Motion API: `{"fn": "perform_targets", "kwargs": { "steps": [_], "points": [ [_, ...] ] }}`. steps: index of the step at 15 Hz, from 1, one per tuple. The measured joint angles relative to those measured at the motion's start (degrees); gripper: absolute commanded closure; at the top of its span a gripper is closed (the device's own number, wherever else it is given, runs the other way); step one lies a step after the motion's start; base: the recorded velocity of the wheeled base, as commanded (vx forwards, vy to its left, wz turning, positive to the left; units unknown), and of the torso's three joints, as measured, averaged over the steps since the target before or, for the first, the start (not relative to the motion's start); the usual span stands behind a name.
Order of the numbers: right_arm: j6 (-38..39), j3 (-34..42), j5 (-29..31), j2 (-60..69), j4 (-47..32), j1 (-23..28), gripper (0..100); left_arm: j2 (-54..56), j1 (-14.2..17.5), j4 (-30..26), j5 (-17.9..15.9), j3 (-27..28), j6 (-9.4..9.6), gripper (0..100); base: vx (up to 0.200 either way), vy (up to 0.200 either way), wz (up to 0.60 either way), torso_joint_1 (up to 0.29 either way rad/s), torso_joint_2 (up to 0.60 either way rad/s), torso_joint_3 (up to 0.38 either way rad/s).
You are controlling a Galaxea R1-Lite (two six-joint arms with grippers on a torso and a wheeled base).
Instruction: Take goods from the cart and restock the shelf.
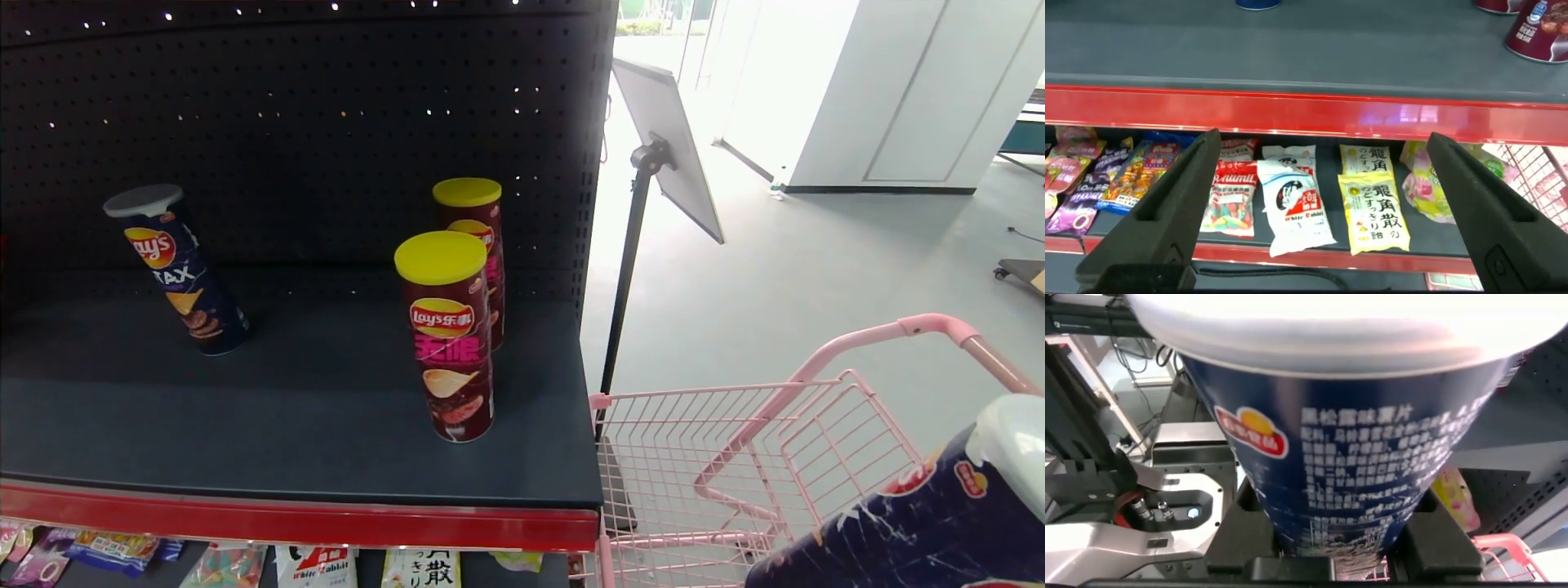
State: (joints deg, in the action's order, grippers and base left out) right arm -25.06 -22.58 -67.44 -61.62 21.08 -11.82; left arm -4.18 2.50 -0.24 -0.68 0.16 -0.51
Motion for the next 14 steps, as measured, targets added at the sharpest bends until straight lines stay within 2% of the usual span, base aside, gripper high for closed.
{"fn": "perform_targets", "kwargs": {
  "steps": [3,6,9,14],
  "points": [
    [0.02,0.39,0.93,0.27,-0.01,-0.27,100,0.0,0.04,0.02,0.0,0.0,0.0,0,0.0,0.0,0.0,0.0,0.0,0.0],
    [0.05,0.48,5.86,0.13,-0.01,-0.41,100,0.0,0.04,0.04,-0.02,0.0,0.0,0,0.0,0.0,0.0,0.0,0.0,0.0],
    [0.13,1.0,6.4,0.22,-0.12,-0.49,100,0.0,0.0,0.02,-0.02,0.0,0.0,0,0.0,0.0,0.0,0.0,0.0,0.0],
    [0.22,1.69,13.6,-0.37,-0.22,-4.9,100,0.0,0.04,0.0,0.0,0.02,0.18,0,0.0,0.0,0.0,0.0,0.0,0.0]
  ]
}}
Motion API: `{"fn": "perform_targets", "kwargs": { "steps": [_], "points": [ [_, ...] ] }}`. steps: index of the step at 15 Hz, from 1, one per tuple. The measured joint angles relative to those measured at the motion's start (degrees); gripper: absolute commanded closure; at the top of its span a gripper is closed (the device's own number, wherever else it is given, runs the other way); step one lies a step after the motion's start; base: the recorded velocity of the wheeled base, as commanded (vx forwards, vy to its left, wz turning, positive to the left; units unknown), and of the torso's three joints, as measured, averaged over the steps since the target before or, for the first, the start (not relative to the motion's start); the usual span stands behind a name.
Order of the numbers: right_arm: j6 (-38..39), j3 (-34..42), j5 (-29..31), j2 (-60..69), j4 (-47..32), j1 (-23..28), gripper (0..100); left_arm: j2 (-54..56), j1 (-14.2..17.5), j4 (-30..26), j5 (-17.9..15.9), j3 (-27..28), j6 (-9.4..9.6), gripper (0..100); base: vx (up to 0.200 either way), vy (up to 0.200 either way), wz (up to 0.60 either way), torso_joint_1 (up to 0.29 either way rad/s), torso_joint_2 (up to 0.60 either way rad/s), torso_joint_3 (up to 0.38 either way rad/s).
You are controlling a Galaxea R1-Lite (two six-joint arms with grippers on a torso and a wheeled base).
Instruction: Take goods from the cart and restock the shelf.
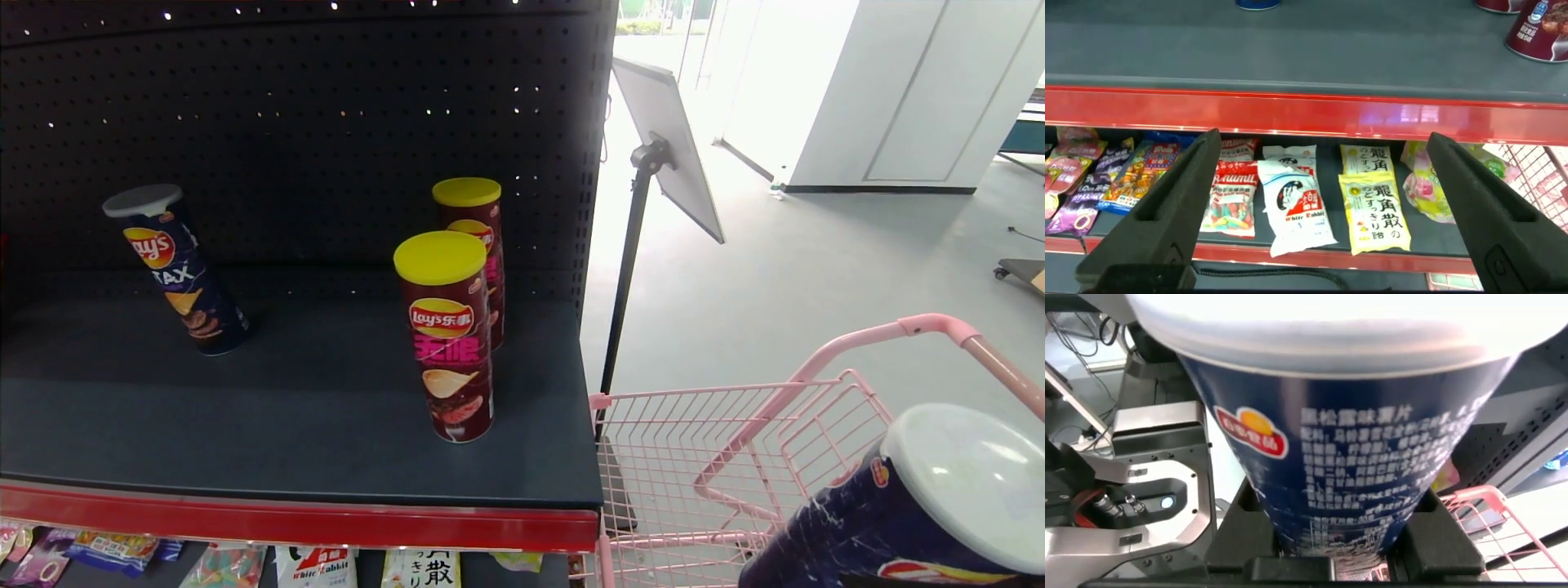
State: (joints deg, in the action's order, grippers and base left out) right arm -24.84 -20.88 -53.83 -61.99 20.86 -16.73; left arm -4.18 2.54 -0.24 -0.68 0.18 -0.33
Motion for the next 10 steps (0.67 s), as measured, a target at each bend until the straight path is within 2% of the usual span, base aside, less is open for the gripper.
{"fn": "perform_targets", "kwargs": {
  "steps": [4,10],
  "points": [
    [0.24,-1.19,0.93,-0.5,0.05,-0.61,100,0.0,-0.01,0.0,-0.02,0.0,-0.13,0,0.0,0.0,0.0,0.0,0.0,0.0],
    [0.33,-2.12,1.12,-0.99,0.21,-1.43,100,0.0,-0.04,-0.05,0.0,-0.02,-0.18,0,0.0,0.2,0.0,0.007,0.0,-0.001]
  ]
}}
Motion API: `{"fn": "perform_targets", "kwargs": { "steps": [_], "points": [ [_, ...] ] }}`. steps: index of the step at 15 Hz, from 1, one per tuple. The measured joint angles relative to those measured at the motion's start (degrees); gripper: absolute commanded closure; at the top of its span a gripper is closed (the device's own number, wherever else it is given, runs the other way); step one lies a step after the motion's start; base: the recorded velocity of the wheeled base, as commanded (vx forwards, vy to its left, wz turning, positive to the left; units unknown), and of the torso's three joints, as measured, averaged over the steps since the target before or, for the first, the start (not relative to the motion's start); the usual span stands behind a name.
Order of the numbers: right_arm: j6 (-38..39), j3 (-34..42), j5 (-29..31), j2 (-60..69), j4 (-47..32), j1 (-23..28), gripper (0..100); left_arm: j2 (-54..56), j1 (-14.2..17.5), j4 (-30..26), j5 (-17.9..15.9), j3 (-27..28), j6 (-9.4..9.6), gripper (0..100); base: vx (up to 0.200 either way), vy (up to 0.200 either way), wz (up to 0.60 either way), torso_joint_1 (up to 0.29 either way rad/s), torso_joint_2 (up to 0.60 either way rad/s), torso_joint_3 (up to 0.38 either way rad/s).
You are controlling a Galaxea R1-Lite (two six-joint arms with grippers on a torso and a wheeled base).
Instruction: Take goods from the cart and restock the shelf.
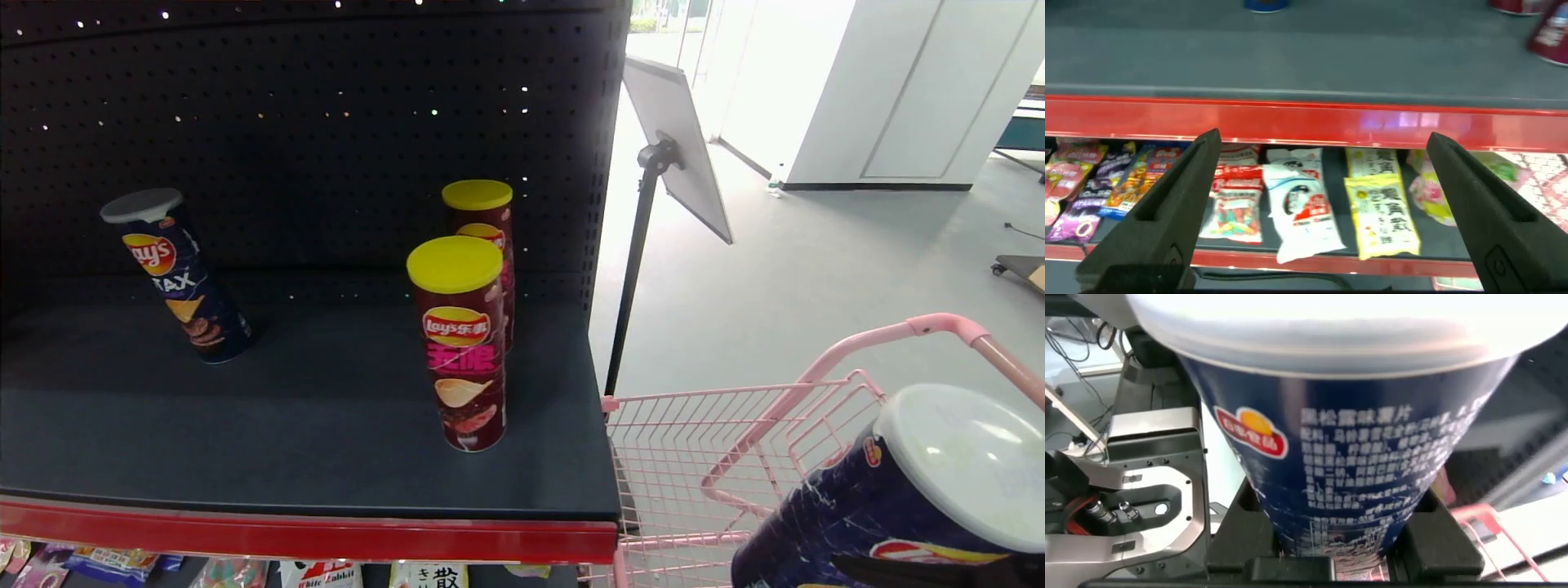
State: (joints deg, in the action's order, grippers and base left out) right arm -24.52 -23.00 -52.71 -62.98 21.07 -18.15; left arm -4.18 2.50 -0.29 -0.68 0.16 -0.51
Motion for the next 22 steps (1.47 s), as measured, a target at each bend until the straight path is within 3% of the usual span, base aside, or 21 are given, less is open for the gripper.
{"fn": "perform_targets", "kwargs": {
  "steps": [22],
  "points": [
    [0.0,0.13,-0.05,0.44,-0.02,-0.1,100,0.0,0.04,0.02,-0.02,0.0,0.0,0,0.0,0.2,0.0,0.002,0.0,0.003]
  ]
}}
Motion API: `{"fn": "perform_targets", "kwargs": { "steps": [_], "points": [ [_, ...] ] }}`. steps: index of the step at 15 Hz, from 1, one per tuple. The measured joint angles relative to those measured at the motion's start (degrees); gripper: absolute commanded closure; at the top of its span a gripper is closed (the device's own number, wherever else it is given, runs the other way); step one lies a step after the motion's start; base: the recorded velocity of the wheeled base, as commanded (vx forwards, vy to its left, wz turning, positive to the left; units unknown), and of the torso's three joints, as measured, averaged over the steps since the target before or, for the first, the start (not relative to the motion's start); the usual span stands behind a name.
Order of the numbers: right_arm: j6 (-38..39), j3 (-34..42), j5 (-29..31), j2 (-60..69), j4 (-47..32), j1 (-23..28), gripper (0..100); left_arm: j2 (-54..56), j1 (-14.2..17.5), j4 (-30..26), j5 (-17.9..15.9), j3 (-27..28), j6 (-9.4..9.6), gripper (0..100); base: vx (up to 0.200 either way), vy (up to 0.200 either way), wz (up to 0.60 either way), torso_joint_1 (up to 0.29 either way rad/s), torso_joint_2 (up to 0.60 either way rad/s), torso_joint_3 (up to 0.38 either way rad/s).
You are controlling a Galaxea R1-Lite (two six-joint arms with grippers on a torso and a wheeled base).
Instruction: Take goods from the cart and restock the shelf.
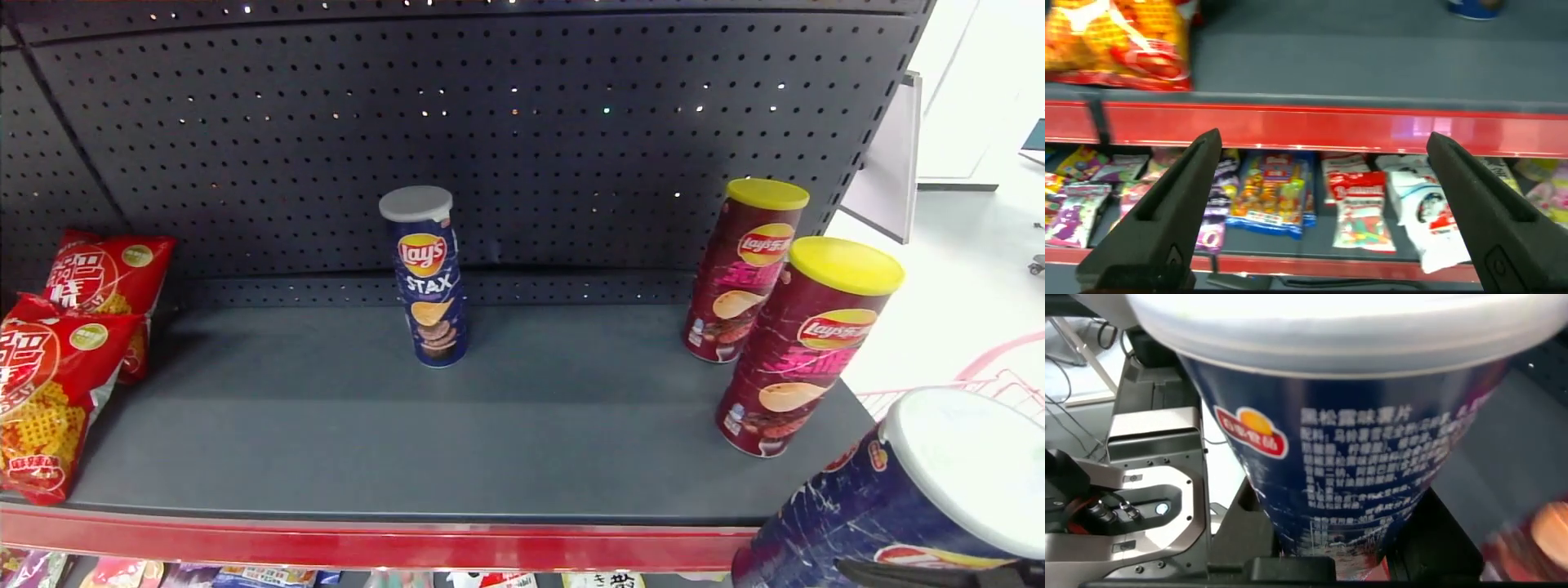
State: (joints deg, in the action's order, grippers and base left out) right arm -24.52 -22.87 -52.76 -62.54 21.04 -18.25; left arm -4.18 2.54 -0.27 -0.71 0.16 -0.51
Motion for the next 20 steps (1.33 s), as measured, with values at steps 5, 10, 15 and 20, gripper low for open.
{"fn": "perform_targets", "kwargs": {
  "steps": [5,10,15,20],
  "points": [
    [0.02,0.38,-0.06,0.05,0.02,0.0,100,0.0,0.0,0.0,0.0,0.0,-0.02,0,0.0,0.2,0.0,0.001,0.0,0.003],
    [0.0,0.72,-0.04,0.06,-0.02,0.0,100,0.0,-0.01,0.02,0.0,0.02,-0.02,0,0.0,0.12,0.0,0.0,0.0,0.0],
    [0.02,1.13,-0.12,0.11,0.02,0.0,100,0.0,0.0,0.0,0.0,0.05,0.0,0,0.0,0.0,0.0,0.0,0.0,0.0],
    [0.02,1.43,-0.15,0.16,0.02,-0.07,100,0.0,-0.01,0.0,0.02,0.0,0.0,0,0.0,0.0,0.0,0.0,0.0,0.0]
  ]
}}
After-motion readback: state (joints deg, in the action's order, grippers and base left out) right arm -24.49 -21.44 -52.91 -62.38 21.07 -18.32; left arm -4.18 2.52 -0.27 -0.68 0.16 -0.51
